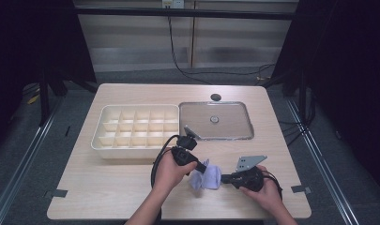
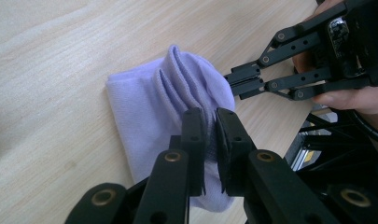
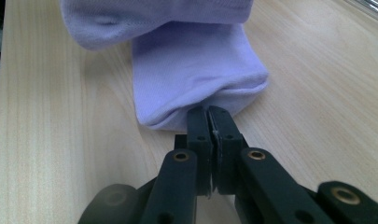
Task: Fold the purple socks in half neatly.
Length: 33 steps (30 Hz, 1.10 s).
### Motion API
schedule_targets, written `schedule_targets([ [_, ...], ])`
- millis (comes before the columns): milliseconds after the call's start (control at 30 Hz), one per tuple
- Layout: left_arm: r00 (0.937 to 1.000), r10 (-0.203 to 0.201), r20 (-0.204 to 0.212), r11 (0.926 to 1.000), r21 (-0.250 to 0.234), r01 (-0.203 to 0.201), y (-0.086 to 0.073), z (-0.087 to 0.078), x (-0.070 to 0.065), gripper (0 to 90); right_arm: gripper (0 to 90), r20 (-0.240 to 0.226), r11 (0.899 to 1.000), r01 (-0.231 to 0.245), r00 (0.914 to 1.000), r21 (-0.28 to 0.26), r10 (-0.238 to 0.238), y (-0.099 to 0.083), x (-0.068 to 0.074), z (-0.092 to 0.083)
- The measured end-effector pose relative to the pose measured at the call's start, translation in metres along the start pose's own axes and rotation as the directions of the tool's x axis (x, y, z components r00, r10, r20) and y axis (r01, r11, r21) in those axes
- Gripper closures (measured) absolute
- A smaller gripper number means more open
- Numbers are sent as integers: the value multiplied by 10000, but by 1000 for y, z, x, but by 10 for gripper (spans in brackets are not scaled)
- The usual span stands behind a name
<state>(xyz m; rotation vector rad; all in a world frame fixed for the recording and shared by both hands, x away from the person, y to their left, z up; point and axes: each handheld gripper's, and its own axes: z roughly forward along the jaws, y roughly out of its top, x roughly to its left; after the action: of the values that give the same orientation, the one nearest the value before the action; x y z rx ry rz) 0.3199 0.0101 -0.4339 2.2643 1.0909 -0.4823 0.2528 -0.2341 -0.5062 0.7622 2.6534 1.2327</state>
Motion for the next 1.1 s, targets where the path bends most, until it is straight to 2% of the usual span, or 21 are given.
schedule_targets([
  [67, 10000, 43, 39, 10000, -46, -43, 0, 2, 0, 827, 879, 38, 10000, 29, 10000, 10, -29, 0, 0, 0],
  [100, 9998, 169, -40, 9998, 86, -169, 1, 2, 0, 827, 879, 7, 10000, -3, 10000, 4, 3, 0, 0, 0],
  [167, 10000, 39, 55, 10000, -60, -39, 2, 4, -1, 827, 880, 36, 10000, 31, 10000, 9, -31, 0, 0, 0],
  [200, 9998, 176, 3, 9998, 54, -176, 2, 4, -1, 826, 879, 18, 10000, 20, 10000, 11, -20, 0, 0, 0],
  [300, 10000, -35, -2, 10000, -64, 35, 3, 6, -3, 826, 880, 37, 10000, 26, 10000, 11, -26, 0, 0, 0],
  [333, 9999, 146, -37, 9998, 106, -146, 4, 6, -1, 827, 879, 50, 10000, 43, 10000, 15, -43, 0, 0, 0],
  [367, 9999, 150, -52, 9998, 121, -150, 4, 6, -1, 827, 879, 25, 10000, 7, 10000, 39, -7, 0, 0, 0],
  [467, 9999, -105, -38, 9999, -65, 105, 5, 10, -4, 826, 879, 21, 10000, 5, 10000, 43, -5, 0, 0, 0],
  [500, 10000, 44, -34, 10000, 36, -44, 5, 10, -3, 827, 879, 21, 10000, 8, 10000, 42, -8, 0, 0, 0],
  [533, 10000, -87, -32, 9999, -59, 87, 6, 11, -4, 826, 879, 19, 10000, 7, 10000, 45, -7, 0, 0, 0],
  [633, 10000, -87, -12, 9999, -97, 87, 7, 11, -5, 826, 880, 20, 10000, 17, 10000, 50, -17, 0, 0, 0],
  [700, 10000, -32, -36, 10000, -47, 32, 8, 11, -4, 826, 879, 23, 10000, 19, 10000, 50, -20, 0, 0, 0],
  [733, 9999, 141, -37, 9998, 103, -141, 9, 10, -3, 826, 880, 20, 10000, 13, 10000, 45, -13, 0, 1, 0],
  [900, 10000, -46, -44, 10000, -20, 46, 9, 12, -4, 826, 879, 10, 10000, 5, 10000, 9, -5, 1, 1, 1],
  [1033, 10000, 59, -54, 9999, 107, -59, 9, 13, -4, 826, 879, 29, 10000, 27, 10000, 33, -27, 1, 1, 1],
  [1100, 9999, -165, 14, 9998, -104, 165, 9, 16, -6, 826, 879, 31, 9999, 104, 9999, 5, -104, 1, 1, 2],
])
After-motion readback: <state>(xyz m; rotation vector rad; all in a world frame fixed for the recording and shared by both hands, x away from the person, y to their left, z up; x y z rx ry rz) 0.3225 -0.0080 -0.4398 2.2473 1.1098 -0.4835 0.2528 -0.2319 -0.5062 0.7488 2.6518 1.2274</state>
